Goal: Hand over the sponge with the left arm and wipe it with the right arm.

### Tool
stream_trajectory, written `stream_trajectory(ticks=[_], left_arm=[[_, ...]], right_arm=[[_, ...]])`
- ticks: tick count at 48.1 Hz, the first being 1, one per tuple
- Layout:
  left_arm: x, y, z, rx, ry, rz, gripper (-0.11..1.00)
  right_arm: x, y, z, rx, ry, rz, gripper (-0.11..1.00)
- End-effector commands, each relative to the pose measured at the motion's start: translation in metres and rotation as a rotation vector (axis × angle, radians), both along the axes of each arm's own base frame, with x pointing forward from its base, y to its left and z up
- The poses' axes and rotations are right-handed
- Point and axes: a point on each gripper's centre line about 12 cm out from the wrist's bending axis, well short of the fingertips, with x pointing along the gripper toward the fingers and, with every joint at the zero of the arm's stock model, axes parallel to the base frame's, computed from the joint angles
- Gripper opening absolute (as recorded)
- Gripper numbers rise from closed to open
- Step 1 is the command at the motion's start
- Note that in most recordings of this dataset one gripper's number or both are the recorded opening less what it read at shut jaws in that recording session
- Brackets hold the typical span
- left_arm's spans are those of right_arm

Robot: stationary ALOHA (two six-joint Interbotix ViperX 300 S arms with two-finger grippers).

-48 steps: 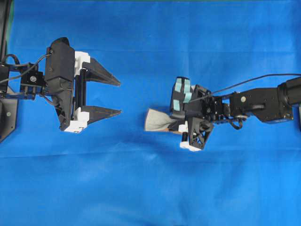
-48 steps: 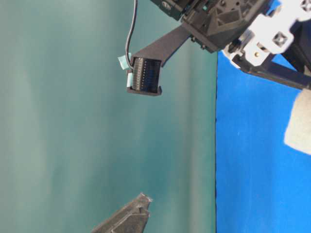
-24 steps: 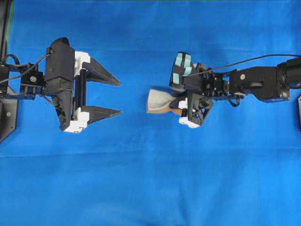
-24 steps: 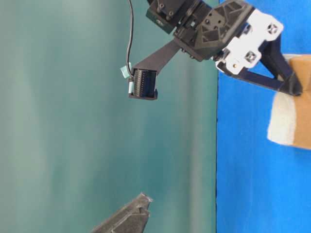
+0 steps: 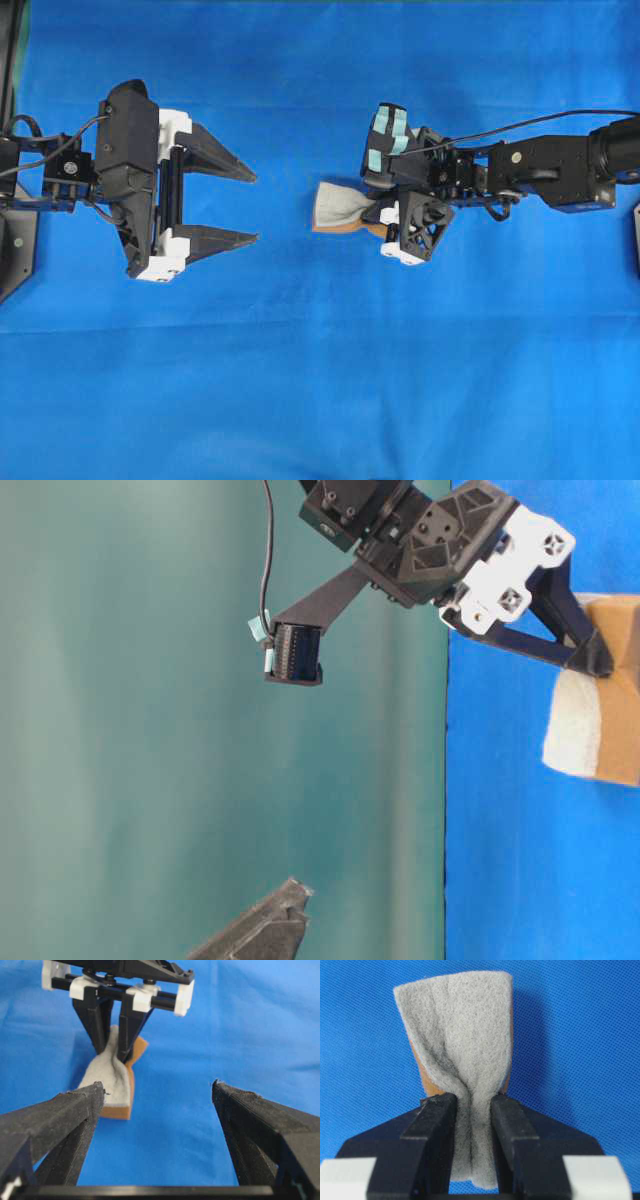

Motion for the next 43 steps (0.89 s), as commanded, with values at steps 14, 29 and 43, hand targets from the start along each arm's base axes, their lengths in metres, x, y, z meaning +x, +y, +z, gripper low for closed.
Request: stream_trajectory(ticks=[14,29,43], left_arm=[[0.003,0.000,0.010,0.000,-0.032,-0.001,0.85],[0.003,0.000,0.010,0.002,-0.032,-0.002,0.85],[0.003,0.000,0.010,0.000,-0.032,-0.001,0.85]], right_arm=[[0.002,-0.003,0.013,0.000,-0.029,-0.013,0.27],[0.001,0.000,0.011,0.003,-0.005,-0.006,0.76],[0.004,0.000,0.020,0.001,-0.022,-0.006,0.76]])
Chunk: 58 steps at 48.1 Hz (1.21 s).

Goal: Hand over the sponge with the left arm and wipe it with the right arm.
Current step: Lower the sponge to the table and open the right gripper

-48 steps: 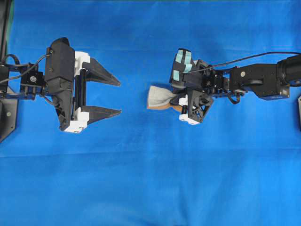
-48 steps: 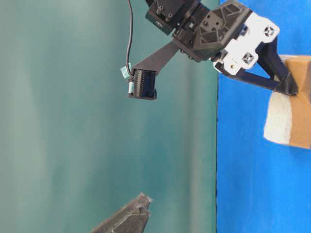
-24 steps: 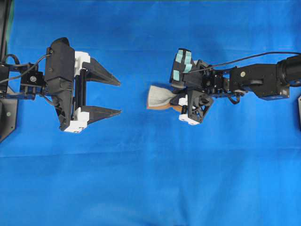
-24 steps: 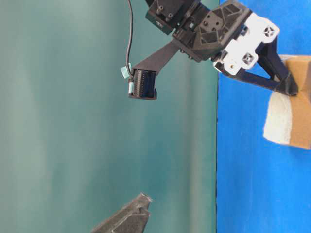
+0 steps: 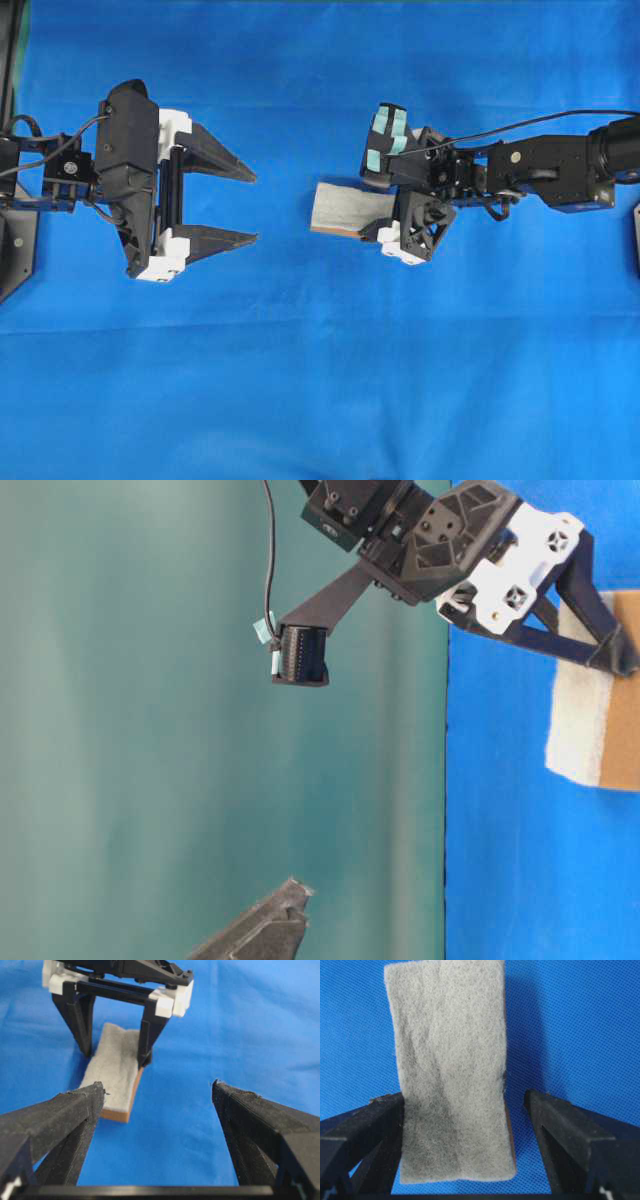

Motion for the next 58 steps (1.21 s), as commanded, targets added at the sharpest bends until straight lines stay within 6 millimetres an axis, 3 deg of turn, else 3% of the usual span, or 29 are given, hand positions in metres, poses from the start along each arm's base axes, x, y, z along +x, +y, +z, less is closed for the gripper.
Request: stream_trajectory(ticks=[1,24,43,52,58], left_arm=[[0.003,0.000,0.010,0.000,-0.032,0.000,0.85],[0.003,0.000,0.010,0.002,-0.032,-0.002,0.85],[0.002,0.000,0.010,0.002,-0.034,-0.002,0.85],[0.001,0.000,0.010,0.002,-0.035,-0.002,0.85],[0.000,0.000,0.012,0.002,-0.040,0.000,0.85]], right_arm=[[0.005,-0.002,0.021,-0.007,-0.055,-0.003,0.76],[0.004,0.000,0.047,0.001,-0.068,-0.011,0.76],[-0.011,0.004,0.109,-0.045,-0.155,0.022,0.76],[-0.028,0.013,0.139,-0.070,-0.224,0.051,0.76],[-0.043,0.015,0.148,-0.075,-0.253,0.053,0.76]])
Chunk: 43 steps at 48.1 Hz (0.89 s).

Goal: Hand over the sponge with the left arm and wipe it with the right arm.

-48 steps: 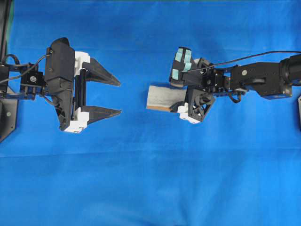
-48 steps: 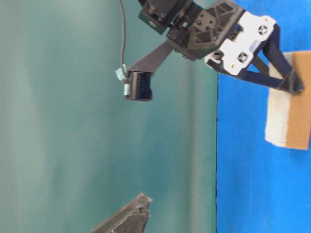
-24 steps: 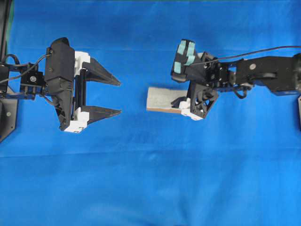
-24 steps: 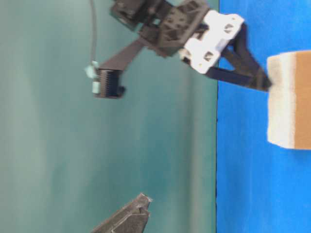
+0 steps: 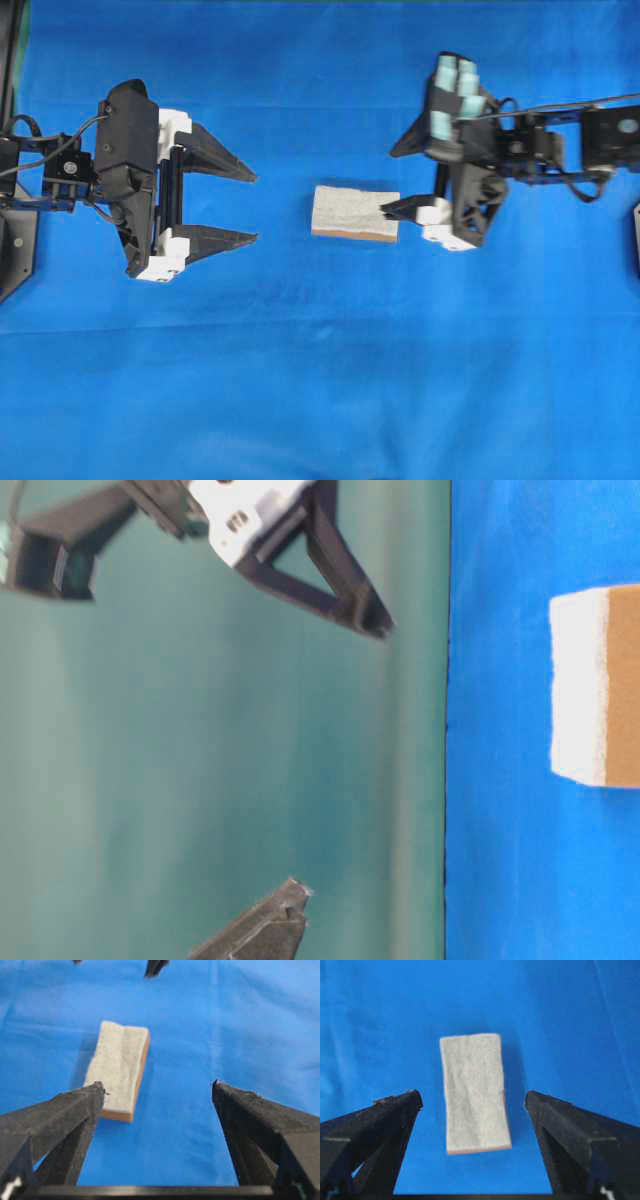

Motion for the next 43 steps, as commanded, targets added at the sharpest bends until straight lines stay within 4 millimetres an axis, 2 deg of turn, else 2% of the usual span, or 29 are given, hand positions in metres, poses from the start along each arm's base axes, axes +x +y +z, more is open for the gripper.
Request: stream_trajectory(ticks=[1,14,26,35,43], left_arm=[[0.000,0.000,0.011,0.000,-0.037,-0.001,0.85],[-0.016,-0.001,0.022,0.000,-0.083,-0.001,0.85],[-0.051,-0.001,0.035,-0.004,-0.152,-0.001,0.85],[-0.081,-0.001,0.044,0.000,-0.186,-0.004,0.85],[-0.108,-0.001,0.043,0.003,-0.207,-0.005,0.85]], right_arm=[[-0.011,0.000,0.019,-0.008,-0.061,0.000,0.76],[-0.055,0.005,0.038,-0.018,-0.168,0.002,0.76],[-0.101,0.010,0.062,-0.029,-0.298,0.002,0.76],[-0.132,0.012,0.066,-0.035,-0.345,-0.001,0.76],[-0.153,0.014,0.059,-0.038,-0.368,-0.004,0.76]])
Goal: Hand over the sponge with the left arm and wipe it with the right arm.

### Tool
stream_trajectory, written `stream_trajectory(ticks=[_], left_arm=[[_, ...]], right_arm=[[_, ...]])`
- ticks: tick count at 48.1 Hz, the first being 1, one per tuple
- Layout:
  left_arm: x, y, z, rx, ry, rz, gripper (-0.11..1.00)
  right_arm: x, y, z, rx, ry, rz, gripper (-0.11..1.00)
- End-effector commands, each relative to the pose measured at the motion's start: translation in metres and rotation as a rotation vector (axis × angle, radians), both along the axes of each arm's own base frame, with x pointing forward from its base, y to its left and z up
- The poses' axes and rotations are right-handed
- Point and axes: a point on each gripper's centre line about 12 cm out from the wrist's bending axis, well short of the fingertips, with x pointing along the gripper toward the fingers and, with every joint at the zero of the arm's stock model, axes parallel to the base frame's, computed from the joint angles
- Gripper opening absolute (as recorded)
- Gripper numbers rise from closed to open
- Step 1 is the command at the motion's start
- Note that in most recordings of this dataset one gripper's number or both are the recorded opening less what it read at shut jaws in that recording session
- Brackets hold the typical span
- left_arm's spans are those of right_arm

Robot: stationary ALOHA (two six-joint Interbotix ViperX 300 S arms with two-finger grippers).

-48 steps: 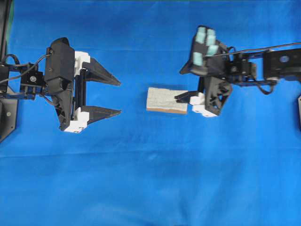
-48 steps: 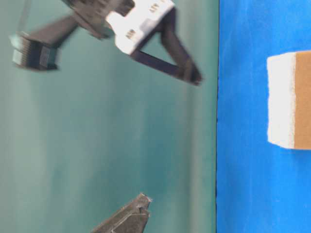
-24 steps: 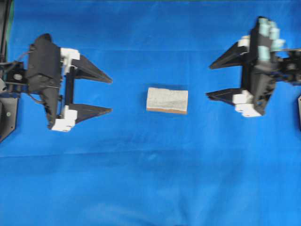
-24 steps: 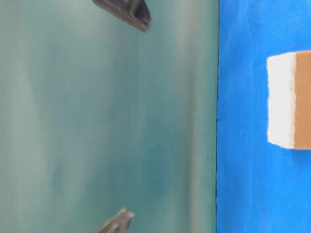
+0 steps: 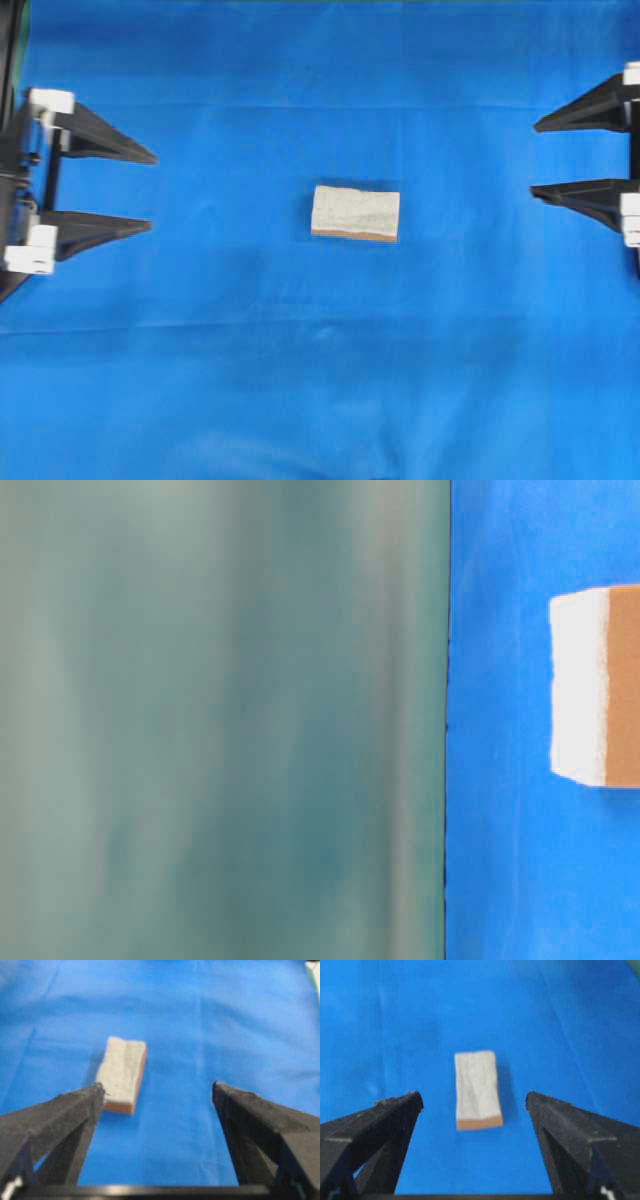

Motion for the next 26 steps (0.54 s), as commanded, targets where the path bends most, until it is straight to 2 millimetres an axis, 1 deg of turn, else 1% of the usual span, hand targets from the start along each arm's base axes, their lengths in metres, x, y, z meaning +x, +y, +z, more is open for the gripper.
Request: stream_trajectory(ticks=[1,7,13,21,26], left_arm=[[-0.012,0.000,0.003,0.002,-0.029,-0.002,0.85],[-0.031,0.000,-0.005,0.003,-0.060,-0.001,0.85],[-0.044,-0.001,-0.013,0.003,-0.083,-0.003,0.85],[-0.053,-0.001,-0.029,0.003,-0.064,-0.003,0.85],[-0.055,-0.001,-0.039,0.003,-0.046,-0.003,0.84]], right_arm=[[-0.008,0.001,0.002,-0.003,-0.029,0.001,0.76],[-0.018,0.002,-0.011,0.001,-0.019,0.000,0.76],[-0.025,0.002,-0.027,0.007,-0.002,-0.003,0.76],[-0.029,0.003,-0.048,0.019,0.041,-0.007,0.76],[-0.030,0.001,-0.052,0.035,0.041,-0.020,0.76]])
